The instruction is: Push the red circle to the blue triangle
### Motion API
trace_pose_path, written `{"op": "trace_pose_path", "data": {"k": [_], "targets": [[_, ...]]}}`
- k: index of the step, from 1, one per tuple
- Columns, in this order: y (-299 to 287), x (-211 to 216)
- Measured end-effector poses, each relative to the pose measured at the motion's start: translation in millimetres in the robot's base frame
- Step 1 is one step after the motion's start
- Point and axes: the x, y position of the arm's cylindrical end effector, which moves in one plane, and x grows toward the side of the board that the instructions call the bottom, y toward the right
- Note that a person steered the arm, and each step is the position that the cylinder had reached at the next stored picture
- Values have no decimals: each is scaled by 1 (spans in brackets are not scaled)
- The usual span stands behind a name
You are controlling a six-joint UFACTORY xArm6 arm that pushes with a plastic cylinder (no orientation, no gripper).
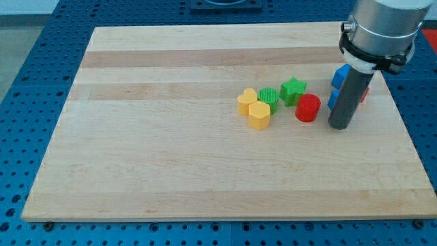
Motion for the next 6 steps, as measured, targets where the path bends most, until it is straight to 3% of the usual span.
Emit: {"op": "trace_pose_path", "data": {"k": [3,5,6], "targets": [[16,24],[-56,13],[-60,4]]}}
